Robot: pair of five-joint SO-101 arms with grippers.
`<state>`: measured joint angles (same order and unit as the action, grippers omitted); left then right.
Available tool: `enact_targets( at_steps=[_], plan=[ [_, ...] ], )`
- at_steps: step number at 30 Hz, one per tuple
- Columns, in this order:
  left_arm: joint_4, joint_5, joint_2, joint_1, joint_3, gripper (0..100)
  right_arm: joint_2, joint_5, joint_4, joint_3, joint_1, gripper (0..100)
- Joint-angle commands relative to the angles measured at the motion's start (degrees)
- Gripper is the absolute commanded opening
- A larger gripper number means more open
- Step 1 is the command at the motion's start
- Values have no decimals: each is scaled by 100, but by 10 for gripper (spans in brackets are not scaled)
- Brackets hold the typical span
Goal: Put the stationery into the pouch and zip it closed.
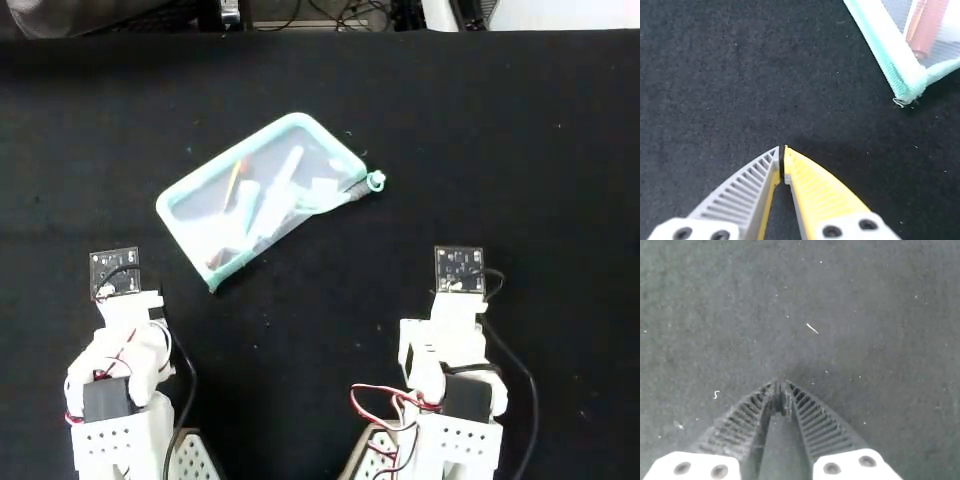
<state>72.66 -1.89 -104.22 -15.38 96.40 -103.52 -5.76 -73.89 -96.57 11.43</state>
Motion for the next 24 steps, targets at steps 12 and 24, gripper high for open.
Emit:
enact_targets(
  at_steps=[12, 24],
  plan=[
    [35, 18, -18, 48, 92, 30, -418, 35, -9, 4, 53, 15],
    [35, 18, -18, 40, 92, 30, -418, 35, -9, 4, 53, 15]
  ],
)
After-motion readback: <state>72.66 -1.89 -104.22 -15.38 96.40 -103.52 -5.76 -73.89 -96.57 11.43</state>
